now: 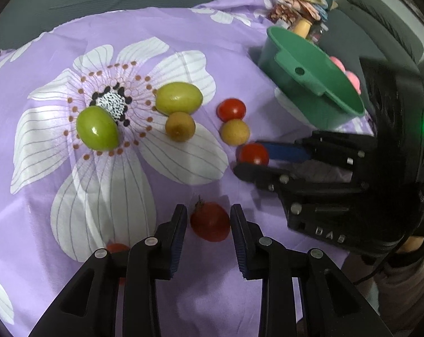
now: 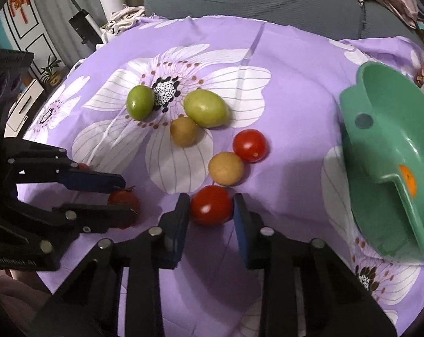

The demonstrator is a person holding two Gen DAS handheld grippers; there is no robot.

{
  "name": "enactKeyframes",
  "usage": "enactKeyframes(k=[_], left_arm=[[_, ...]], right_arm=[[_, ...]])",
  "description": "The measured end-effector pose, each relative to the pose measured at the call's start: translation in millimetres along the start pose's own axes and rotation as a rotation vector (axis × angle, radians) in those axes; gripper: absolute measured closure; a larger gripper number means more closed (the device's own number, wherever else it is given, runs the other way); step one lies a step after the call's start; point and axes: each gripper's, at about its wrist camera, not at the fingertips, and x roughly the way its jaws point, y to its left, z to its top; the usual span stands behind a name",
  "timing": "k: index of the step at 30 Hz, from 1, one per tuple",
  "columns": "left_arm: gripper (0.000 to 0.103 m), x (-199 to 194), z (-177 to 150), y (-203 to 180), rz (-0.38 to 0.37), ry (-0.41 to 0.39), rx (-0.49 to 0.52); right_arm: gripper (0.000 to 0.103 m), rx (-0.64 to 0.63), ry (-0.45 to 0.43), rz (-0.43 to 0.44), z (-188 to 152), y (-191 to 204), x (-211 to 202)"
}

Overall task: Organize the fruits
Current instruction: 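Close the left gripper on a red tomato while the right gripper closes on another, then lift both held tomatoes and carry them over the green bowl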

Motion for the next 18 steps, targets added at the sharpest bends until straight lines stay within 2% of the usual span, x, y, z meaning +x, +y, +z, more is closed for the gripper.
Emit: enactKeyframes(k=[18], left_arm=[[0.074,1.6,-2.8,-1.5,0.020,-0.016,0.003]], right_arm=[[0.074,0.040,-0.007,0.009,-5.4,-3.2,-5.6]])
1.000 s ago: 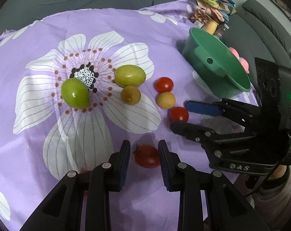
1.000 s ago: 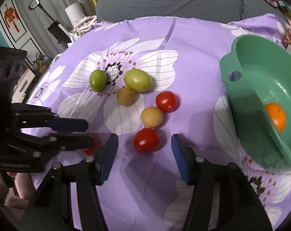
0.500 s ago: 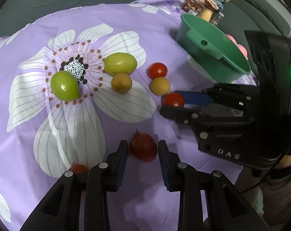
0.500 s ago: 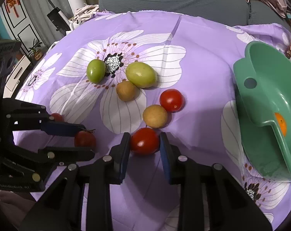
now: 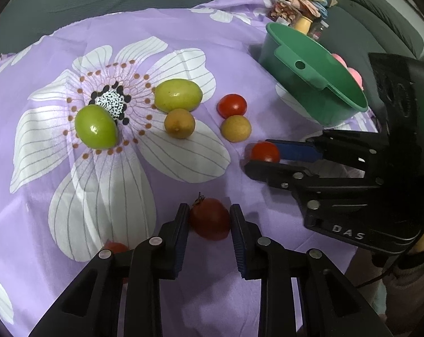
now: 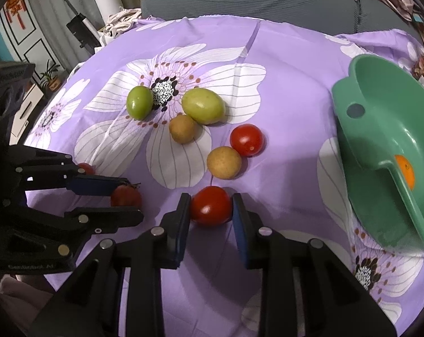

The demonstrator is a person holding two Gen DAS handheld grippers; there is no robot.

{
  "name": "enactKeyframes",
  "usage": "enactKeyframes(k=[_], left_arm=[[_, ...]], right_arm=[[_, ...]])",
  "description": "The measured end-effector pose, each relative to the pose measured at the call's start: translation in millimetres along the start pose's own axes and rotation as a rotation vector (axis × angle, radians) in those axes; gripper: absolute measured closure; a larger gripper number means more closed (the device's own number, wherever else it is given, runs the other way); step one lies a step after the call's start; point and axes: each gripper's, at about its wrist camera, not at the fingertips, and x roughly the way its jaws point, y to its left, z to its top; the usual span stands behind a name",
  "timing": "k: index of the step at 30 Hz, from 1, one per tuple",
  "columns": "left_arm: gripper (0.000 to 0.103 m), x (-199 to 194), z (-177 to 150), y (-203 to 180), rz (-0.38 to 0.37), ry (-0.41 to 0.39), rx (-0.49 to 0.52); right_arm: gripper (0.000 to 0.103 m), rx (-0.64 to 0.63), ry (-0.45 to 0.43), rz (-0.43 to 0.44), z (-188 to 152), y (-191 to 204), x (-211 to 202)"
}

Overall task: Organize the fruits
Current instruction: 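Lift both held tomatoes and carry them over the green bowl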

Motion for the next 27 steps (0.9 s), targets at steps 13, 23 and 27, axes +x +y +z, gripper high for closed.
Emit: enactKeyframes(k=[13,23,27], left_arm=[[0.074,-20.2,2.5,-1.0,-0.030,-0.028,-0.019],[0.074,-35.4,7.0,-16.7,-0.034,-0.053,-0.011],[0.074,-40.3,10.4,-25.7,-0.034,-0.064,-0.001]], right_arm=[[0.074,0.045,-0.069,0.037,-14.7,2.8,-32.2],[0.074,0.053,-0.129,0.053,-22.0,1.7,-55.5],[0.074,0.057,-0.155,0.057,-25.0,-0.3,-64.5]])
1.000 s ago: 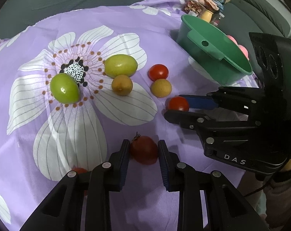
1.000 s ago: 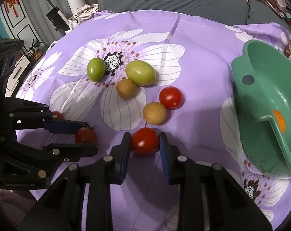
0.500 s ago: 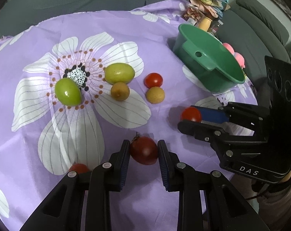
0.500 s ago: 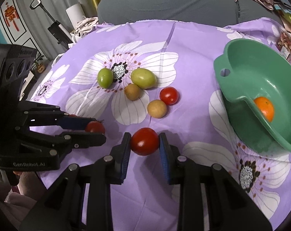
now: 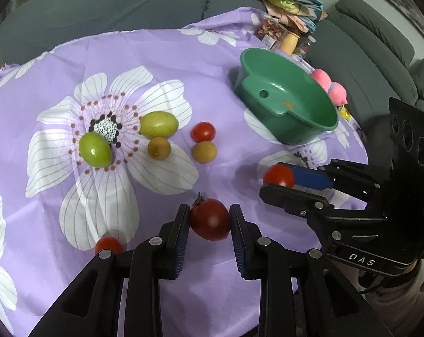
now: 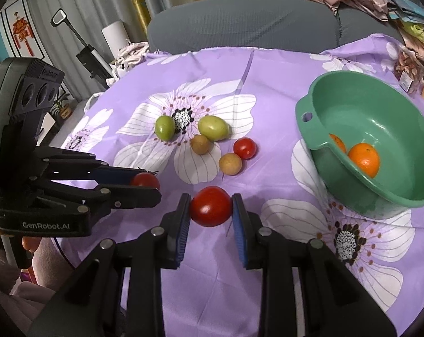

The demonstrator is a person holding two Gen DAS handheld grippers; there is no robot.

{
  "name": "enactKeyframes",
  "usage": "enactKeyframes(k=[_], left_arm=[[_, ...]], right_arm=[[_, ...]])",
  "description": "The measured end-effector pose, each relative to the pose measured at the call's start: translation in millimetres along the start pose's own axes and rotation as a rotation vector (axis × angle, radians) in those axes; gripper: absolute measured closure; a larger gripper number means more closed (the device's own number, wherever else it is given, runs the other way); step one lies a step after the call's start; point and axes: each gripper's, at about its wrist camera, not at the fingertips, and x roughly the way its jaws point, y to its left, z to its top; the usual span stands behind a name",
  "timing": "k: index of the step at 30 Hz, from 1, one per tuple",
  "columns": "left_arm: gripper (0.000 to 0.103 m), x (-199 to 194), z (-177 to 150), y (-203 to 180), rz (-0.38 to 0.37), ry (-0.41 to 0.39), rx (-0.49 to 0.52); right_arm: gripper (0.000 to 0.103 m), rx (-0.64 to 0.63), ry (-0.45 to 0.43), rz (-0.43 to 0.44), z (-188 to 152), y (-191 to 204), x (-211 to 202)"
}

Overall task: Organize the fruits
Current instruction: 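Lift both held tomatoes and carry them over the green bowl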

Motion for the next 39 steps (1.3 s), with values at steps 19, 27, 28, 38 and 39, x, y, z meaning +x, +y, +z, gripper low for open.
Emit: enactKeyframes(k=[19,27,28,38,39], left_arm=[[0.074,-8.9,14.5,-32.3,0.007,-0.030,0.053],[0.074,-9.1,23.2,-43.1,0.011,-0.038,0.075],[0.074,-8.5,24.7,-45.0,0.009,-0.038,0.079],[0.074,-4.3,39.2,-63.1,-0.009,-0.051,0.120],[0.074,-3.6,41.0,-64.3,-0.009,-0.052,0.123]], right_arm=[[0.074,0.028,-0.101,0.007,-4.6,-17.9,-34.2],[0.073,0.047,-0.133,0.002,-6.3,-27.5,-42.4],[0.073,0.049,-0.136,0.000,-6.3,-29.0,-43.3],[0.073,0.075,-0.165,-0.024,-7.1,-44.9,-53.3],[0.073,0.075,-0.167,-0.029,-7.1,-45.9,-53.9]])
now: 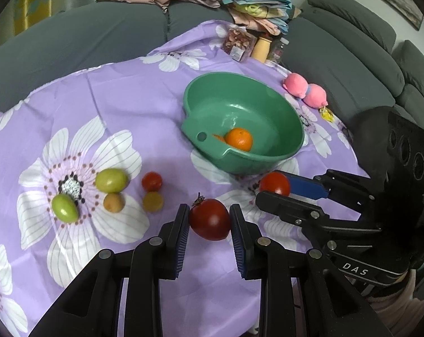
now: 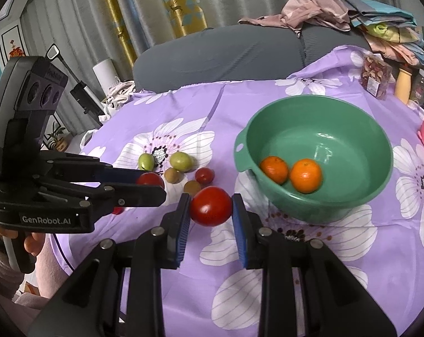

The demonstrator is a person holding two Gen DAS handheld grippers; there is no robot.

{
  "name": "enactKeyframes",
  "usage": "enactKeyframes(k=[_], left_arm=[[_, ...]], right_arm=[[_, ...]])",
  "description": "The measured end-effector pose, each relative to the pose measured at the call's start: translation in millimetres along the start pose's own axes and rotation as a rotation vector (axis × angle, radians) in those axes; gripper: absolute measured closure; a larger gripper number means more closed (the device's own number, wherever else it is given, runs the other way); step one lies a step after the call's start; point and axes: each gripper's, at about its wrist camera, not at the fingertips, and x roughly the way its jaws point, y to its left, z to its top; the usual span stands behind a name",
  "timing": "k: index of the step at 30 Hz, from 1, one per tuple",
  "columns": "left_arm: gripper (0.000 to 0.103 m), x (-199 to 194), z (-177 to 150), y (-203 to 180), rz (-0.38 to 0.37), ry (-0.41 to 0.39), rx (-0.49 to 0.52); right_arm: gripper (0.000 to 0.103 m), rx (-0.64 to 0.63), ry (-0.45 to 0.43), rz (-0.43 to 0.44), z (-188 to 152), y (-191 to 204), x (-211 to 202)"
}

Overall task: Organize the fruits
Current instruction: 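Lift both held tomatoes and carry them over the green bowl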

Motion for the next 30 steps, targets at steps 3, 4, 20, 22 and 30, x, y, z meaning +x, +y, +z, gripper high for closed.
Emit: enactKeyframes(k=[3,4,20,22,30], left_arm=[[0.074,1.4,4.7,-3.6,-0.002,-0.006,0.007],[0.074,1.9,6.0,-5.0,-0.003,-0.008,0.010],[0.074,13.8,33.5,-17.6,-0.030,-0.032,0.045],[0.074,15.9,37.9,-18.3,-0.033,-0.033,0.050],[0.074,24.9,48.2,-22.3,-0.055,-0.029,0.060]], right_arm=[[0.073,0.004,-0.006,-0.006,1.5,-3.8,-1.2],[0.074,0.007,-0.009,-0.009,1.8,-5.5,-1.6],[0.073,0.043,-0.044,-0.057,11.1,-34.6,-5.8],[0.074,0.046,-0.045,-0.060,12.0,-37.3,-5.5],[0.074,0.067,-0.051,-0.077,11.8,-48.3,-6.1]])
